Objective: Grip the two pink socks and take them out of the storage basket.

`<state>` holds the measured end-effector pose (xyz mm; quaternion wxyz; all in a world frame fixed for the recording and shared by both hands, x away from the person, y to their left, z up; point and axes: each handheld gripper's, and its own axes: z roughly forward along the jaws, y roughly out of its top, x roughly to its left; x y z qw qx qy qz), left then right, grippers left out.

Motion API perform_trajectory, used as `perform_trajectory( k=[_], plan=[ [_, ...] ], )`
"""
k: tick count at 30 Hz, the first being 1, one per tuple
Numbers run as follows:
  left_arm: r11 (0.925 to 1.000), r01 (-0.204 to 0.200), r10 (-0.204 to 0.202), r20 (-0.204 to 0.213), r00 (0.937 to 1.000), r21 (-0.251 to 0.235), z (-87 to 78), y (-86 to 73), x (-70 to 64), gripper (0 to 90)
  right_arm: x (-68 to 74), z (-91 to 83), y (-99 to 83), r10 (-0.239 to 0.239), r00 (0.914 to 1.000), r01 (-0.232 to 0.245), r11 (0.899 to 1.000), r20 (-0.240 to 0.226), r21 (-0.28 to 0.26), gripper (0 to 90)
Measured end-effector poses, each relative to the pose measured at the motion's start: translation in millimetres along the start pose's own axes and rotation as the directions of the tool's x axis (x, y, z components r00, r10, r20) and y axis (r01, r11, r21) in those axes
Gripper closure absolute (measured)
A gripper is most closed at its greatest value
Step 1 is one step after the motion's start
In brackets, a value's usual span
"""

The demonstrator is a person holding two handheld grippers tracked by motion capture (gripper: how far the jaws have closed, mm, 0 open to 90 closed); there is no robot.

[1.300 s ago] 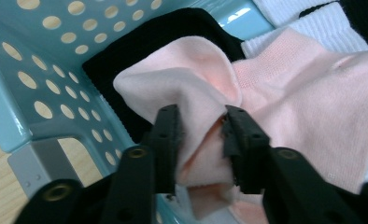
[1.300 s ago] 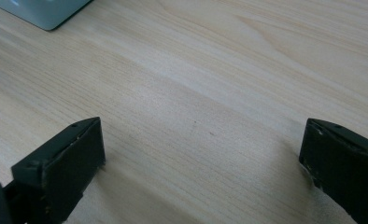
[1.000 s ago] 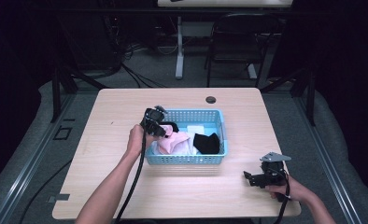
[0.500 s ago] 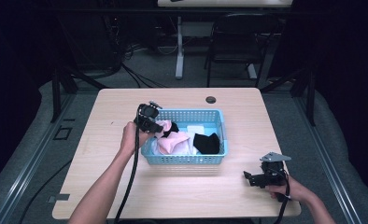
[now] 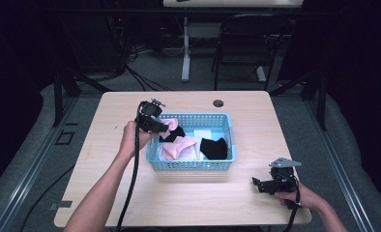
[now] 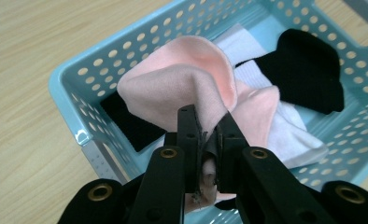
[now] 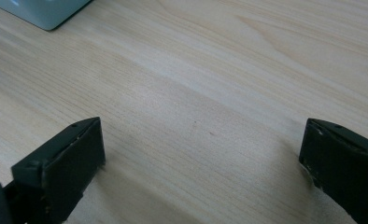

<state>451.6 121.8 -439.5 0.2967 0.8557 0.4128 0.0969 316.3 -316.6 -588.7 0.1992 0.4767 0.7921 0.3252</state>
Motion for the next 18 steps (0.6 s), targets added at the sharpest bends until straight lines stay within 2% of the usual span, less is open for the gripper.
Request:
perform_trajectory(
  k=[11, 17, 18],
  plan=[
    [0.9988, 0.000, 0.000, -0.002, 1.0000, -0.048, -29.6, 2.4, 3.7, 83.5, 0.0, 0.0, 0.0, 0.000, 1.0000, 0.000, 1.000, 0.000, 0.001, 0.0],
    [0.9971, 0.018, -0.018, -0.003, 0.9998, -0.074, -46.5, -3.1, 12.5, 83.5, 0.0, 0.3, -0.1, 0.001, 1.0000, -0.001, 1.000, -0.006, -0.002, 0.0],
    [0.9961, 0.026, -0.027, -0.007, 0.9996, -0.085, -53.7, -6.4, 16.5, 83.5, -0.1, 0.4, -0.1, 0.001, 1.0000, -0.001, 1.000, -0.007, -0.002, 0.0]
  ],
)
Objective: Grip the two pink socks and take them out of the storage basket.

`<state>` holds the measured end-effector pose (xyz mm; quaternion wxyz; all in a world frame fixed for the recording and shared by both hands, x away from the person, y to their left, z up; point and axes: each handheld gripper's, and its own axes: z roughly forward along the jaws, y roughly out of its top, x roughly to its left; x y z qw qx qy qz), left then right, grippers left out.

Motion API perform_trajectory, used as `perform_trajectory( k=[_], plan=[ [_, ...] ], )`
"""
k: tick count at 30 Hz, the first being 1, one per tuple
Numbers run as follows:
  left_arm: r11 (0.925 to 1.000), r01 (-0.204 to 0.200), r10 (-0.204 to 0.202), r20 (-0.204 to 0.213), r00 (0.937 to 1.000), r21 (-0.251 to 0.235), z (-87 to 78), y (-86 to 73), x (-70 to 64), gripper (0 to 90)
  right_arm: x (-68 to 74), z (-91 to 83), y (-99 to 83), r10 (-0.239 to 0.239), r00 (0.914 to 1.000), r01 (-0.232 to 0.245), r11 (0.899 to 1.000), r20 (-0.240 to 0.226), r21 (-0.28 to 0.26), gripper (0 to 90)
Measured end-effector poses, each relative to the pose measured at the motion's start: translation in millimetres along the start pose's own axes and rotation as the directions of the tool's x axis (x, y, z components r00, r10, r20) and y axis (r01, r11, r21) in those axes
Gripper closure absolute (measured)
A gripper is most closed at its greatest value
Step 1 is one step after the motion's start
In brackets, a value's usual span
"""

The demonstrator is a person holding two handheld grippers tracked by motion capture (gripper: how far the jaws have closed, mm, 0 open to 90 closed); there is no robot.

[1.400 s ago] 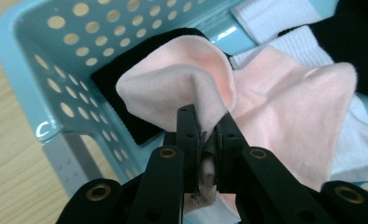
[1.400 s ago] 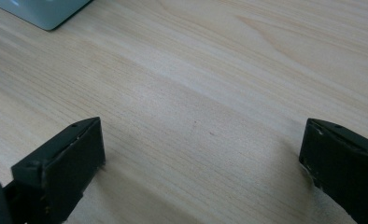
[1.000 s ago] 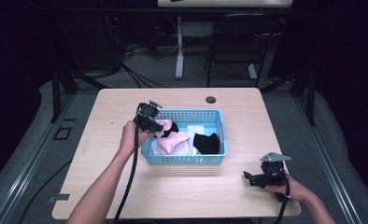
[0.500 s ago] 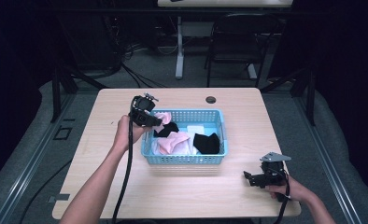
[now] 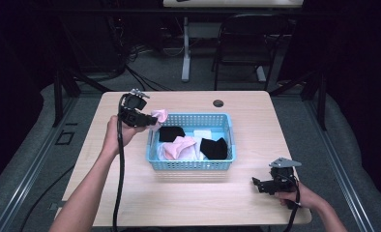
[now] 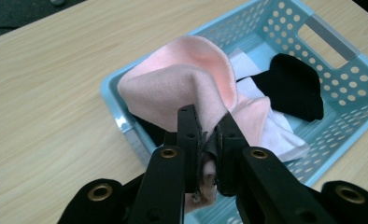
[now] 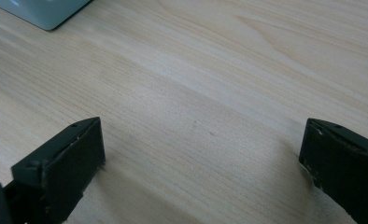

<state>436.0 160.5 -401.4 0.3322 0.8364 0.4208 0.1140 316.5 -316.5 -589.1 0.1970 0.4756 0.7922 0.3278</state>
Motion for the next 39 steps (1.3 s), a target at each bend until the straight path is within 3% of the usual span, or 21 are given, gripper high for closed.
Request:
perform_trajectory(
  k=[10, 17, 26, 32, 39],
  plan=[
    [0.9981, 0.052, -0.053, -0.041, 0.9978, -0.033, -30.3, -20.3, 25.2, 83.5, 0.1, -0.2, 0.0, 0.000, 1.0000, 0.000, 1.000, 0.005, 0.001, 0.0],
    [0.9954, 0.087, -0.089, -0.067, 0.9937, -0.040, -41.6, -38.2, 42.5, 83.5, 0.0, 0.0, 0.0, 0.000, 1.0000, 0.000, 1.000, 0.001, 0.000, 0.0],
    [0.9866, 0.162, -0.163, -0.103, 0.9812, -0.019, -48.8, -77.3, 68.6, 83.4, 0.1, 0.0, 0.0, 0.000, 1.0000, 0.000, 1.000, 0.001, 0.000, 0.0],
    [0.9735, 0.228, -0.228, -0.115, 0.9669, -0.010, -40.8, -106.6, 85.7, 83.4, 0.1, 0.0, 0.0, 0.001, 1.0000, -0.001, 1.000, 0.001, 0.000, 0.0],
    [0.9620, 0.273, -0.270, -0.126, 0.9546, 0.007, -25.4, -130.7, 93.6, 83.2, 0.0, 0.0, 0.0, 0.000, 1.0000, 0.000, 1.000, 0.000, 0.000, 0.0]
  ],
)
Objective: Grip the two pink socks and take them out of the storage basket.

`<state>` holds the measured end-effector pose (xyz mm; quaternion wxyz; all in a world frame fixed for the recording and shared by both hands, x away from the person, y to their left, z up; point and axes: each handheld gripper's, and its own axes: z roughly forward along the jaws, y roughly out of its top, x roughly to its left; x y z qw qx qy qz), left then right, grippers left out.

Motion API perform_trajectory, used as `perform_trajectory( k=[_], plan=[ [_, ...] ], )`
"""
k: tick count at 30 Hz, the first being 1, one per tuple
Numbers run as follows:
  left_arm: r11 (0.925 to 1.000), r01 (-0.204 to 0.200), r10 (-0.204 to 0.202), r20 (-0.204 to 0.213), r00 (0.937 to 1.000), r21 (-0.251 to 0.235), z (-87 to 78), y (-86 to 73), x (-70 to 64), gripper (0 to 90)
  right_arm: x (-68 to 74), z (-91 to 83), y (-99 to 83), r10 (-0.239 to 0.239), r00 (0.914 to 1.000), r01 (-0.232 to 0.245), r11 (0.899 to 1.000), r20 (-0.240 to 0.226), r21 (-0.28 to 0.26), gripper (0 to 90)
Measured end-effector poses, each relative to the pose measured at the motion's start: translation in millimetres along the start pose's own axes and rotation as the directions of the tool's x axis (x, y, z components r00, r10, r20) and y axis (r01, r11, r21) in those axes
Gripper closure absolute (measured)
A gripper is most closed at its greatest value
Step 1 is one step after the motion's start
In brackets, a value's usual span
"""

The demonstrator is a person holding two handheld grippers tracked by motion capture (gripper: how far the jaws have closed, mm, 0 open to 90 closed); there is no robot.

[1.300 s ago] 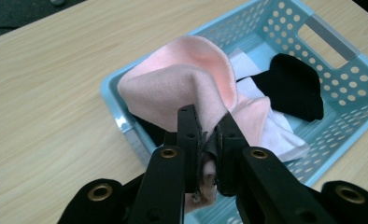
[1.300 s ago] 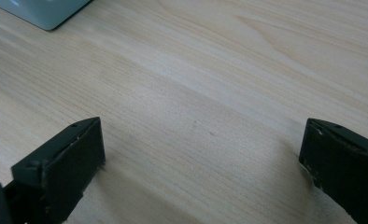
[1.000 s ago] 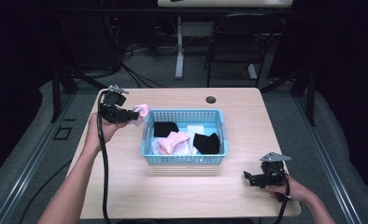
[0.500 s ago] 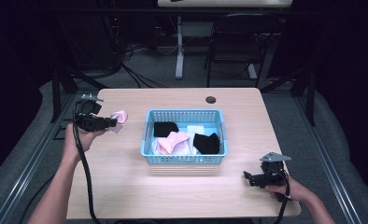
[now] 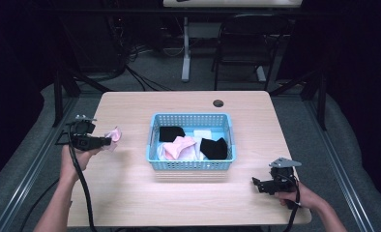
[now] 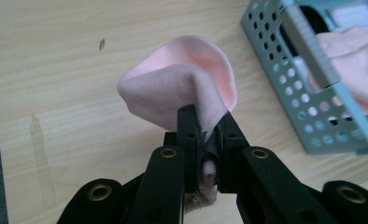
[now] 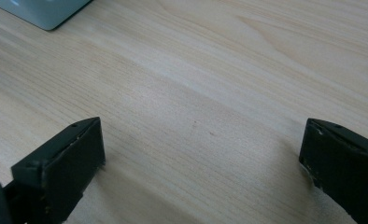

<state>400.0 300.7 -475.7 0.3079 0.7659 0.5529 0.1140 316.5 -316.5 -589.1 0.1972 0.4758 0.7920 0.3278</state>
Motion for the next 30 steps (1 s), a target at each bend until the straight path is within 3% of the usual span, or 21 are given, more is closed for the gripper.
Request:
perform_trajectory(
  k=[10, 15, 16, 17, 18, 20, 21, 24, 27, 30],
  plan=[
    [0.9949, 0.064, -0.064, 0.000, 0.9980, 0.078, 29.0, -32.4, 17.2, 82.6, 0.0, 0.0, 0.0, 0.000, 1.0000, 0.000, 1.000, 0.000, 0.000, 0.0],
    [0.9931, 0.089, -0.091, 0.015, 0.9958, 0.076, 33.8, -40.9, 22.2, 80.5, 0.0, 0.0, 0.0, 0.000, 1.0000, 0.000, 1.000, 0.000, 0.000, 0.0],
    [0.9928, 0.090, -0.091, 0.014, 0.9957, 0.079, 33.1, -40.8, 22.4, 71.7, 0.0, 0.0, 0.0, 0.000, 1.0000, 0.000, 1.000, 0.000, 0.000, 0.0],
    [0.9927, 0.086, -0.087, 0.013, 0.9961, 0.085, 31.7, -40.2, 22.8, 71.7, 0.0, 0.0, 0.0, 0.000, 1.0000, 0.000, 1.000, 0.000, 0.000, 0.0],
    [0.9926, 0.089, -0.091, 0.018, 0.9957, 0.082, 29.4, -39.7, 22.3, 54.6, 0.0, 0.0, 0.0, 0.000, 1.0000, 0.000, 1.000, 0.000, 0.000, 0.0],
    [0.9945, 0.082, -0.083, 0.019, 0.9964, 0.065, 22.6, -37.6, 20.6, 38.7, 0.0, 0.0, 0.0, -0.001, 1.0000, 0.001, 1.000, 0.000, 0.000, 0.0],
    [0.9956, 0.080, -0.081, 0.014, 0.9966, 0.049, 17.3, -35.4, 18.1, 38.7, 0.1, -0.1, 0.0, 0.000, 1.0000, 0.000, 1.000, 0.002, 0.000, 0.0],
    [0.9979, 0.060, -0.060, 0.009, 0.9981, 0.023, 4.4, -28.5, 11.9, 23.7, 0.0, 0.0, 0.0, 0.000, 1.0000, 0.000, 1.000, -0.001, 0.000, 0.0],
    [0.9996, 0.030, -0.030, 0.011, 0.9995, -0.001, -8.7, -18.2, 1.9, 15.0, 0.1, 0.0, 0.0, 0.000, 1.0000, 0.000, 1.000, 0.003, -0.001, 0.0],
    [0.9998, 0.012, -0.012, 0.016, 0.9998, -0.015, -13.7, -11.8, -4.3, 13.3, 0.1, 0.0, 0.0, 0.000, 1.0000, 0.000, 1.000, 0.002, 0.000, 0.0]
  ],
)
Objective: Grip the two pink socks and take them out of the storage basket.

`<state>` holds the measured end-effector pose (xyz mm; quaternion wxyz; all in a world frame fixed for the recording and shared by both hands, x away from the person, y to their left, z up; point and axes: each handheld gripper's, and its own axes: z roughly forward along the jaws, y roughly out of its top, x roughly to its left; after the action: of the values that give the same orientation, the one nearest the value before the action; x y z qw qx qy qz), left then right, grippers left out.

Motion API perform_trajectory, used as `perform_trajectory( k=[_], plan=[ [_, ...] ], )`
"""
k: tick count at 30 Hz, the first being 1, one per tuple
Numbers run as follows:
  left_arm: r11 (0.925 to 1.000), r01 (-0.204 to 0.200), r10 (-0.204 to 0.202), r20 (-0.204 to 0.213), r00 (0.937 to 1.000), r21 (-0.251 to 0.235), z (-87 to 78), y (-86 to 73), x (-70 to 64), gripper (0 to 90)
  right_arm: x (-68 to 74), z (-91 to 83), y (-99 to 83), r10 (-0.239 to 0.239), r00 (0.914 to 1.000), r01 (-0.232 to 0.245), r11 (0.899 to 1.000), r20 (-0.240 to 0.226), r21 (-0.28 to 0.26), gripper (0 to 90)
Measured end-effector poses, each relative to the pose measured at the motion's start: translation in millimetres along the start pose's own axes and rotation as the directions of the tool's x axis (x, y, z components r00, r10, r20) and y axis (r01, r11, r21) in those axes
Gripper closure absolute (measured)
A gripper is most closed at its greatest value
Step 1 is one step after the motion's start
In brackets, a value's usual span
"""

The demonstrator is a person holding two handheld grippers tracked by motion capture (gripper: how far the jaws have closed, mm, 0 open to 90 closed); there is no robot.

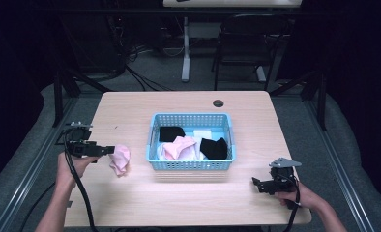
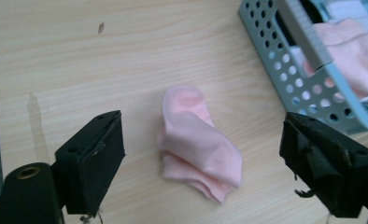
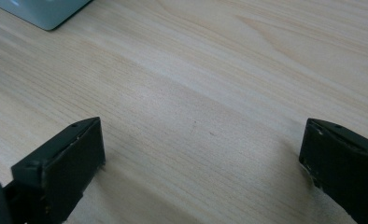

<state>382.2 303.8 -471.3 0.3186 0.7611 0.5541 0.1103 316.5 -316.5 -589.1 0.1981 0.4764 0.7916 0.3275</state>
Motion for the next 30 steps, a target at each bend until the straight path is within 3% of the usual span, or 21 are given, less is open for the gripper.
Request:
perform_trajectory(
  k=[4, 16, 30],
  plan=[
    [0.9995, -0.027, 0.027, 0.008, 0.9996, -0.018, -3.9, 12.5, -11.5, 7.2, -0.1, 0.0, 0.0, -0.001, 1.0000, 0.001, 1.000, -0.003, 0.001, 0.0],
    [0.9961, -0.079, 0.080, 0.034, 0.9962, -0.038, -1.3, 32.3, -36.5, 0.8, 0.0, -0.3, 0.2, -0.002, 1.0000, 0.002, 1.000, 0.004, 0.004, 0.0],
    [0.9881, -0.141, 0.146, 0.090, 0.9852, -0.061, 10.5, 51.3, -71.4, 0.0, 0.4, 0.6, 0.3, 0.002, 1.0000, -0.002, 1.000, -0.002, -0.002, 0.0]
  ],
)
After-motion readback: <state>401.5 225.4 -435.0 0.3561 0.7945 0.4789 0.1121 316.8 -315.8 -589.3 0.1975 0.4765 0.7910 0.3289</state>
